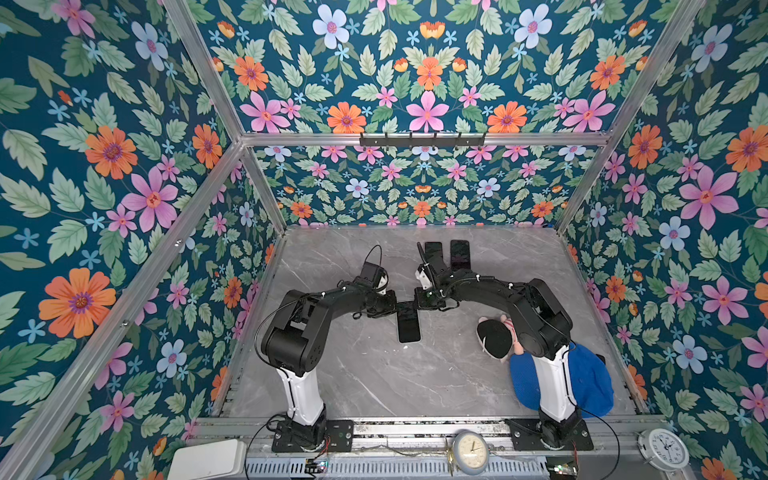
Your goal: Put the phone into the phone case
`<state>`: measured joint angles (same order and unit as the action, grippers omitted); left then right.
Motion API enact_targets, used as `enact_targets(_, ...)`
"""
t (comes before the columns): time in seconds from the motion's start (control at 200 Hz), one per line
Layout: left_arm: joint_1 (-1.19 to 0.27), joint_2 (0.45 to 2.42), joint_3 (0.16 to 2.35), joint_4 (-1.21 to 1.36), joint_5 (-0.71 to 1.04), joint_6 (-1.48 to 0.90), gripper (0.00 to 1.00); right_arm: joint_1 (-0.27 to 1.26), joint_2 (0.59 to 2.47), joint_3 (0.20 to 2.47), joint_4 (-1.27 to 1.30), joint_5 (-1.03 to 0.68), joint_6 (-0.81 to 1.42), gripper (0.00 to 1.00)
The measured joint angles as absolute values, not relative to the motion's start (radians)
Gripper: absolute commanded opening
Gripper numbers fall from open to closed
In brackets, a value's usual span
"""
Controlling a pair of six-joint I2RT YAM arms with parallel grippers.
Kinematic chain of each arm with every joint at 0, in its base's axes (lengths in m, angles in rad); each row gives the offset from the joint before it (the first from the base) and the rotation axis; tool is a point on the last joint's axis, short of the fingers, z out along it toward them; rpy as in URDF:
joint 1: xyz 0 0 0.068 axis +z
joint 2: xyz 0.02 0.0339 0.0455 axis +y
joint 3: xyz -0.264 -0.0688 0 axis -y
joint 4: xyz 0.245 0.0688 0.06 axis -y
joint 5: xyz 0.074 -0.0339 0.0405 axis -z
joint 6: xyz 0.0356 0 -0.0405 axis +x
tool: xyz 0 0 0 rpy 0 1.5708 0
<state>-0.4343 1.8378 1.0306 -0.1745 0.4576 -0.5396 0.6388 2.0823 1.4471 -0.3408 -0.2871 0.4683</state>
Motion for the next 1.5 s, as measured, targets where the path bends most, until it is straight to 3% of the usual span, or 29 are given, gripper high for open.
enact_targets(0.17, -0.447, 1.775, 1.035, -0.239, 0.430, -0.540, 0.36, 0.645, 1.995, 1.353, -0.321, -0.293, 0.482, 0.34)
enact_targets(0.33, -0.488, 1.713, 1.031, -0.277, 0.364, -0.552, 0.40, 0.685, 1.878, 1.224, -0.313, -0.292, 0.521, 0.37)
enact_targets(0.57, -0.519, 1.622, 0.894, -0.260, 0.373, -0.638, 0.50, 0.749, 1.829, 1.135, -0.290, -0.288, 0.571, 0.40)
enact_targets(0.93, -0.552, 1.596, 0.759, -0.151, 0.450, -0.734, 0.51, 0.767, 1.856, 1.134, -0.273, -0.310, 0.595, 0.40)
enact_targets(1.384, -0.533, 1.687, 0.859, -0.153, 0.438, -0.651, 0.51, 0.727, 1.923, 1.214, -0.294, -0.292, 0.561, 0.33)
enact_targets(1.499, -0.534, 1.706, 0.866, -0.136, 0.451, -0.640, 0.46, 0.724, 1.944, 1.217, -0.291, -0.309, 0.561, 0.29)
